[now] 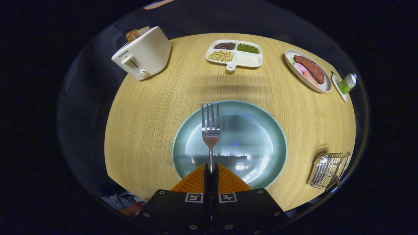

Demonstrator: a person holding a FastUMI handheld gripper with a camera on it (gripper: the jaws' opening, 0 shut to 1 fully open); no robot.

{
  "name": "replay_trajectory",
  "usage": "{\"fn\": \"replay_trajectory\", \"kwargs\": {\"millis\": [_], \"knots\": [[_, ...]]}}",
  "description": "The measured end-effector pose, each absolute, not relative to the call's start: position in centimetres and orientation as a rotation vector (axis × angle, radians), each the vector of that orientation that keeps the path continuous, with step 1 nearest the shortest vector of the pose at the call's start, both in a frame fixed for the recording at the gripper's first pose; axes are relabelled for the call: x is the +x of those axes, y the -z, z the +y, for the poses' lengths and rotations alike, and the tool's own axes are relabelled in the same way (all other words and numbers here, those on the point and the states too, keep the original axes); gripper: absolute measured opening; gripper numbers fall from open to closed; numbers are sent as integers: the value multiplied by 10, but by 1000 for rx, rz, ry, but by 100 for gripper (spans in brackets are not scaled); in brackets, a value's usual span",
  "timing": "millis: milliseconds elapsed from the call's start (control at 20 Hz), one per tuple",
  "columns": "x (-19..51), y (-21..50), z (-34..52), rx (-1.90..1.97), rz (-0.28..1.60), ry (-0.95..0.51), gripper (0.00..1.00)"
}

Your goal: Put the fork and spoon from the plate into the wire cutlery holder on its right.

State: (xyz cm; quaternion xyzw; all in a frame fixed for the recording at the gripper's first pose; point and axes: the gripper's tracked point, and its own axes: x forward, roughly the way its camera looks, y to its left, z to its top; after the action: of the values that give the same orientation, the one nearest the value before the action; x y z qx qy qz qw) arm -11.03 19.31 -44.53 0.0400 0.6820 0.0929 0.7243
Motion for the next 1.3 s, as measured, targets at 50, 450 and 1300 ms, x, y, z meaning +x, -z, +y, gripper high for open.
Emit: {"fn": "replay_trajectory", "kwargs": {"millis": [50,450,1300], "knots": [[-105,437,184,91,1475,-194,3],[-108,384,95,134,1338,-77,3],[-204,375,-61,34,1571,45,3]]}}
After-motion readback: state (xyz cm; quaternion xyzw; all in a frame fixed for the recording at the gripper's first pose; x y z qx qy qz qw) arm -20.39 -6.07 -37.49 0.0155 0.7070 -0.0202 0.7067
